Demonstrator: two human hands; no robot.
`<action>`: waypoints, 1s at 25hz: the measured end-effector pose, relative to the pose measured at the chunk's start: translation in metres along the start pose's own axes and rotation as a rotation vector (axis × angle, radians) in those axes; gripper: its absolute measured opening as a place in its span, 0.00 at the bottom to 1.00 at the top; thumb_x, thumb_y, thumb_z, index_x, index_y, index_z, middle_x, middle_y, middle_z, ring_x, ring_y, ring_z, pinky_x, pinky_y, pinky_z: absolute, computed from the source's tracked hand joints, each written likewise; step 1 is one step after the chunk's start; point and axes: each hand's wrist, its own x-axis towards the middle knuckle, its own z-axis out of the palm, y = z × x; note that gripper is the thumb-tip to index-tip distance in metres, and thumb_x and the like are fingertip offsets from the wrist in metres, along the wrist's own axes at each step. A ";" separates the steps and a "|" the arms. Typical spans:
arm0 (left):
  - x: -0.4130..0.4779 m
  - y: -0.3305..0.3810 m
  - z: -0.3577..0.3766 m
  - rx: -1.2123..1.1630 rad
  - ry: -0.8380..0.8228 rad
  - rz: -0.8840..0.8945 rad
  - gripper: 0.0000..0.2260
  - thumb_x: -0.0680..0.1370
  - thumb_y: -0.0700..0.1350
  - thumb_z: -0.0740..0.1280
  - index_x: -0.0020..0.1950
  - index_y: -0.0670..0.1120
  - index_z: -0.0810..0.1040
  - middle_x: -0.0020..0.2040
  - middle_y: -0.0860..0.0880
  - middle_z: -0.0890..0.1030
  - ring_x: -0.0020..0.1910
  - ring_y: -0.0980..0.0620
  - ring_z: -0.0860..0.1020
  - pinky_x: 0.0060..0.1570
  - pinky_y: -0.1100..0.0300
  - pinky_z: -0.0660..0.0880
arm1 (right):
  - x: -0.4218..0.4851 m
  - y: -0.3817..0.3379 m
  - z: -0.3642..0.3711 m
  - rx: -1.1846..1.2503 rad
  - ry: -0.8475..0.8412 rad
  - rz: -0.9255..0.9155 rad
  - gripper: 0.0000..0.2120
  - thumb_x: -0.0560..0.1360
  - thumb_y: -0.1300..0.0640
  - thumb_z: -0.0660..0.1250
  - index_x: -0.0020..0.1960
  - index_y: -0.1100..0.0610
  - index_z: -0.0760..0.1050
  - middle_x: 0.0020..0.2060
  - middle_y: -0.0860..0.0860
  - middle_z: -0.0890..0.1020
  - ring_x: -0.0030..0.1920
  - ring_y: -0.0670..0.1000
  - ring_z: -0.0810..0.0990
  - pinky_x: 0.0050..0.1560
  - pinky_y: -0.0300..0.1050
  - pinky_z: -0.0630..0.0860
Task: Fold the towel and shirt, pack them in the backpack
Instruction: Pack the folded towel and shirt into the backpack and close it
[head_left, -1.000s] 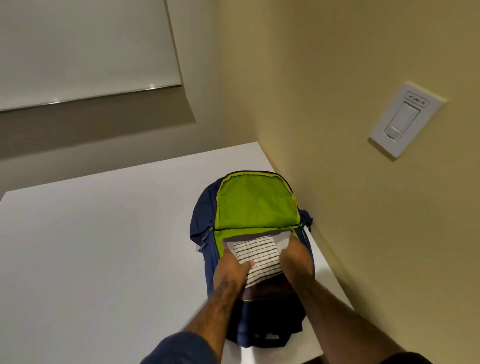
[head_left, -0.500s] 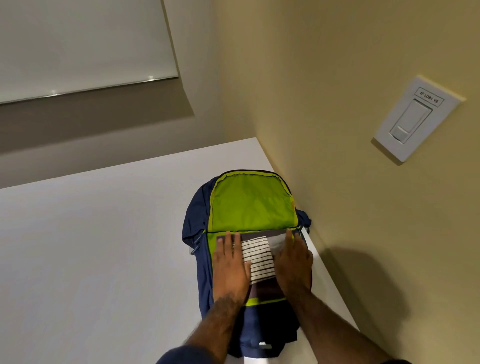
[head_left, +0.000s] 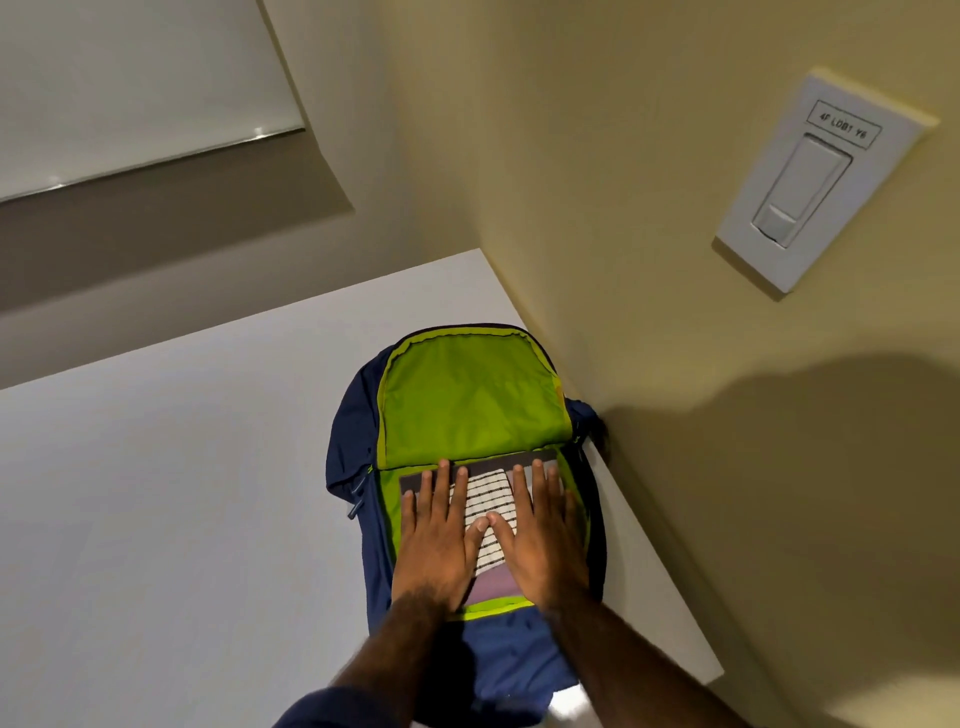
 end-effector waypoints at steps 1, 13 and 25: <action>0.000 -0.001 0.004 0.004 0.000 -0.002 0.30 0.84 0.64 0.39 0.84 0.52 0.41 0.84 0.50 0.40 0.82 0.49 0.38 0.79 0.45 0.42 | 0.000 0.001 0.002 0.004 0.007 0.001 0.35 0.81 0.33 0.48 0.80 0.55 0.62 0.80 0.58 0.61 0.80 0.61 0.57 0.74 0.63 0.63; -0.005 -0.002 -0.002 0.007 -0.035 -0.001 0.30 0.85 0.62 0.43 0.84 0.51 0.40 0.84 0.50 0.38 0.82 0.48 0.38 0.79 0.45 0.38 | 0.016 0.024 -0.003 -0.035 0.019 -0.177 0.36 0.81 0.33 0.47 0.79 0.57 0.63 0.76 0.62 0.67 0.77 0.62 0.65 0.74 0.65 0.62; -0.087 -0.022 -0.017 0.147 0.019 0.166 0.07 0.76 0.49 0.64 0.46 0.53 0.82 0.48 0.55 0.82 0.53 0.50 0.77 0.73 0.44 0.61 | -0.036 0.076 -0.066 -0.409 -0.262 -0.352 0.43 0.75 0.65 0.60 0.83 0.58 0.40 0.68 0.59 0.77 0.73 0.62 0.67 0.77 0.68 0.45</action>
